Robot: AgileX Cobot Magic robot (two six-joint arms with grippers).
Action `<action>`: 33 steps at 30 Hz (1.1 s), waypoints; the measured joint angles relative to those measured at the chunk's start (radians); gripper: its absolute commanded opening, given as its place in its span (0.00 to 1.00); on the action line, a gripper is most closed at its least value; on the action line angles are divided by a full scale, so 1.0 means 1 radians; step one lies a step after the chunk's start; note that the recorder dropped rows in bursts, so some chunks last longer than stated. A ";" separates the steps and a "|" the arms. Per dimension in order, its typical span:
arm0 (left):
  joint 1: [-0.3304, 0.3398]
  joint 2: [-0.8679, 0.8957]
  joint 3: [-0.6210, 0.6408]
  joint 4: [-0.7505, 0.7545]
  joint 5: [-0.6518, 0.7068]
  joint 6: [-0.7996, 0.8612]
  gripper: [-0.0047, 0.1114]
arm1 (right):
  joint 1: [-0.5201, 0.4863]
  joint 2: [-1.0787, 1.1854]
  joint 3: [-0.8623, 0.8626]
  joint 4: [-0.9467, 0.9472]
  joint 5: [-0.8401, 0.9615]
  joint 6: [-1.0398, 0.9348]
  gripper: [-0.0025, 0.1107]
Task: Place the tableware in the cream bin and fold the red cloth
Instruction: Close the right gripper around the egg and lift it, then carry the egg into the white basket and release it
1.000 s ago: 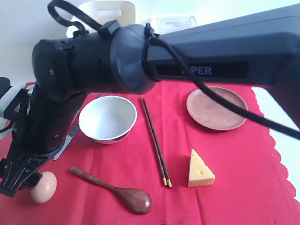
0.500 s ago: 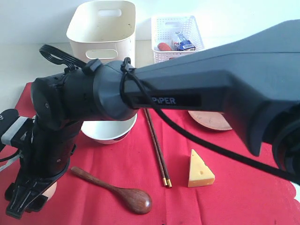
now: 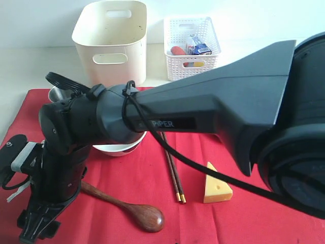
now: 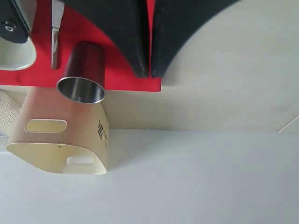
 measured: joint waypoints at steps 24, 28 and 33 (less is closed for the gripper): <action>0.000 0.000 0.000 0.000 0.000 0.000 0.07 | 0.000 -0.056 0.000 -0.099 -0.009 0.051 0.02; 0.000 0.000 0.000 0.000 0.000 0.000 0.07 | 0.000 -0.060 0.000 -0.198 -0.009 0.122 0.02; 0.000 0.000 0.000 0.000 0.000 0.000 0.07 | -0.014 -0.108 0.000 -0.222 -0.008 0.152 0.02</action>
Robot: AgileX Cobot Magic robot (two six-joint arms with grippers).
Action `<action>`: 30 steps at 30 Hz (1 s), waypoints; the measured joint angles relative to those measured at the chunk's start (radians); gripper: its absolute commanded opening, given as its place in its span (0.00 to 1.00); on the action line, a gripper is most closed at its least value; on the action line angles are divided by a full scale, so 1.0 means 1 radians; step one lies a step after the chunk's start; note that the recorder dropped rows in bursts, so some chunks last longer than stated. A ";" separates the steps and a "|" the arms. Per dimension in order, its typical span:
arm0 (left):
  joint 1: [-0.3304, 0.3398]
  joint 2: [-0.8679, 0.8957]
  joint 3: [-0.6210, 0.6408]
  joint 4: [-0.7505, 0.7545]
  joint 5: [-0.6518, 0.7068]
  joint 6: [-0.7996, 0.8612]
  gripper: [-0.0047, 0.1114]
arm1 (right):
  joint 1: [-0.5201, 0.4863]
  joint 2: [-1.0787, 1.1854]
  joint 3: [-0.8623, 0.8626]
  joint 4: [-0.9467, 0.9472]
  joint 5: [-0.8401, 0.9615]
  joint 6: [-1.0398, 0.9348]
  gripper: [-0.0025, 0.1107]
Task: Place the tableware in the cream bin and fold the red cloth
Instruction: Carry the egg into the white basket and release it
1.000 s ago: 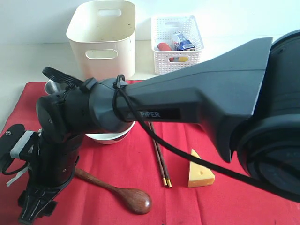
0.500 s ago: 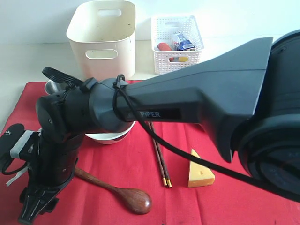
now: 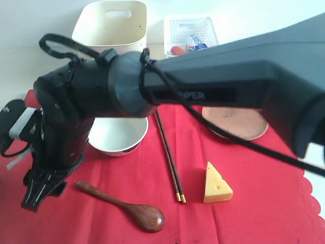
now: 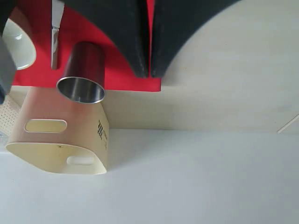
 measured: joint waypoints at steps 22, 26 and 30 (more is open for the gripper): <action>0.000 0.000 0.000 0.000 0.000 0.000 0.07 | -0.458 -0.200 0.000 -0.002 -0.070 0.053 0.02; 0.000 0.000 0.000 0.000 0.000 0.000 0.07 | -0.573 -0.195 0.000 -0.002 -0.131 0.059 0.02; 0.000 0.000 0.000 0.000 0.000 0.000 0.07 | -0.656 -0.132 0.000 -0.002 -0.206 0.099 0.02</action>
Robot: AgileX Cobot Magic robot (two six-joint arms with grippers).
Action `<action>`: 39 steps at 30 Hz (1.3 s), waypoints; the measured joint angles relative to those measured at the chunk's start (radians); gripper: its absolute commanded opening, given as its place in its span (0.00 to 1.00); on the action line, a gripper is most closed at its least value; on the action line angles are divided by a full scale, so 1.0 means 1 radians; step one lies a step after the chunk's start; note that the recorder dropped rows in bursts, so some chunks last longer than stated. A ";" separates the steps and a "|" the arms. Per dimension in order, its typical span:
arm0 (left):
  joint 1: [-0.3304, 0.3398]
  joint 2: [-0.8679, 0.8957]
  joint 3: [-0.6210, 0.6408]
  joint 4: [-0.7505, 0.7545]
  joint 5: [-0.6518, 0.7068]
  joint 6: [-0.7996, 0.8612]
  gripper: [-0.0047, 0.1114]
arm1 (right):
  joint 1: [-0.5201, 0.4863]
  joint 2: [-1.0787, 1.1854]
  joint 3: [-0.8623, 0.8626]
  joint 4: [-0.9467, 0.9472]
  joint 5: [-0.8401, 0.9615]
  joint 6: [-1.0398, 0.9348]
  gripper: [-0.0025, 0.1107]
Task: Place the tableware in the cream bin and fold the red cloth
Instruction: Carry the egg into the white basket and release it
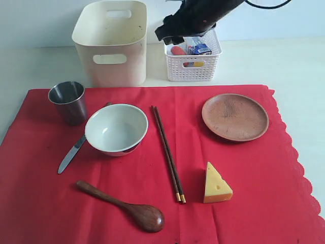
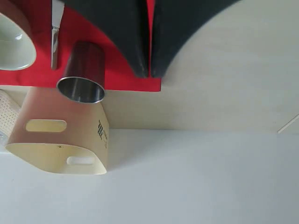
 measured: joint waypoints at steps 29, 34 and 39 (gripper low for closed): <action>0.000 0.000 0.000 0.000 0.000 0.002 0.07 | -0.040 0.214 0.000 -0.002 -0.393 0.193 0.84; 0.000 0.000 0.000 0.000 0.000 0.002 0.07 | -0.040 0.206 0.000 -0.002 -0.363 0.193 0.84; 0.000 0.000 0.000 0.000 0.000 0.002 0.07 | -0.040 0.144 0.000 -0.002 -0.272 0.193 0.83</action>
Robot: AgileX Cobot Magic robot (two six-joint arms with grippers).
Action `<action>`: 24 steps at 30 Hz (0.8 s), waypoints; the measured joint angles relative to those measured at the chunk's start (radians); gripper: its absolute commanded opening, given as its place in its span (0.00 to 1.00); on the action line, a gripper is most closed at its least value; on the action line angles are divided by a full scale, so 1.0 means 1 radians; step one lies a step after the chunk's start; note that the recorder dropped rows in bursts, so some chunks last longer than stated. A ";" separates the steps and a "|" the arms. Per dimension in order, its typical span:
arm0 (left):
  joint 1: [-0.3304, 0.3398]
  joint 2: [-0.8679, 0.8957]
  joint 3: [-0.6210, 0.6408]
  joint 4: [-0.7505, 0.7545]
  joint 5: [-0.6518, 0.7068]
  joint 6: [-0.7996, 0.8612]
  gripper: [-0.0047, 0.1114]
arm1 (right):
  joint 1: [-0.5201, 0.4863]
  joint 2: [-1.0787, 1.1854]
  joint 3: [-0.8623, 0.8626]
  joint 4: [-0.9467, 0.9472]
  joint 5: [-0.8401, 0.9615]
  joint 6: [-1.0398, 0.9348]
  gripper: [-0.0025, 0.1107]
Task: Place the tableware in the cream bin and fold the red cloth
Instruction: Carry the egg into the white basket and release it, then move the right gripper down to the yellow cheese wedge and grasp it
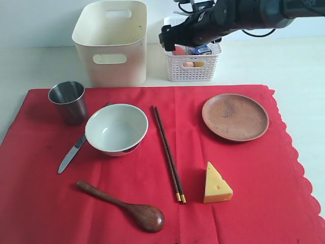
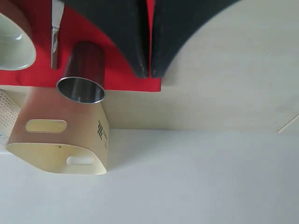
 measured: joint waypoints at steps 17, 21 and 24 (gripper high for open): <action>0.000 0.000 0.000 0.000 0.000 0.000 0.07 | 0.000 -0.284 0.000 0.000 0.472 -0.044 0.43; 0.000 0.000 0.000 0.000 0.000 0.000 0.07 | 0.000 -0.310 0.002 0.000 0.574 -0.056 0.27; 0.000 0.000 0.000 0.000 0.000 0.000 0.07 | 0.005 -0.327 0.034 0.007 0.585 -0.066 0.18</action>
